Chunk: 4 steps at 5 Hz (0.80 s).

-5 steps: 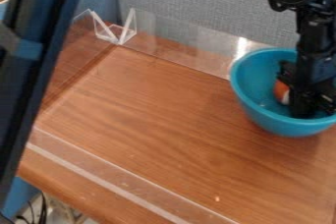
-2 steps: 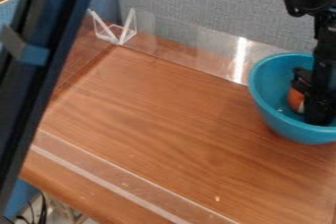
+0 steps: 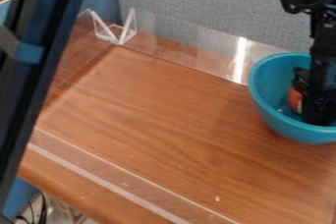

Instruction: Put the mushroom in the blue bowl

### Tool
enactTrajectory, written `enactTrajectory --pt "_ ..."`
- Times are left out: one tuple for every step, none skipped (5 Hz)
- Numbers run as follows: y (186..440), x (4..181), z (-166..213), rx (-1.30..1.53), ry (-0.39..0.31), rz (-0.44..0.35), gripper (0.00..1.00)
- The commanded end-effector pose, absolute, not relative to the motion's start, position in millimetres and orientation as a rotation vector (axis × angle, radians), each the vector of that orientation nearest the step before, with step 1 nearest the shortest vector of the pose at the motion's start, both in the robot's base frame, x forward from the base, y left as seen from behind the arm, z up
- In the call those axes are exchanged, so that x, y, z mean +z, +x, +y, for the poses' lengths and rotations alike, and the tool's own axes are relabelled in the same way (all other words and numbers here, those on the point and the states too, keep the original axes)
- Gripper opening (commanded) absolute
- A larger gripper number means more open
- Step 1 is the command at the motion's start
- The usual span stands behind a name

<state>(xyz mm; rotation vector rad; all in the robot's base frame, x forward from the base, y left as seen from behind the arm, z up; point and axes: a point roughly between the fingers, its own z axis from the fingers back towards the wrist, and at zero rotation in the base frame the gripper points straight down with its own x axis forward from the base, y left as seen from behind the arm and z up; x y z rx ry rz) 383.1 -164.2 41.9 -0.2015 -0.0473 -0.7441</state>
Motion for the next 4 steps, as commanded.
enactTrajectory --pt "396.3 110.7 -163.0 -0.730 -0.200 -0.203 0.00" --pt "401.2 111.9 -166.3 -0.772 -0.206 -0.198 1.00" --pt "406.2 111.6 -170.1 -0.816 -0.213 -0.191 1.00" --pt "403.8 122.6 -156.5 -0.816 -0.200 -0.180 1.00"
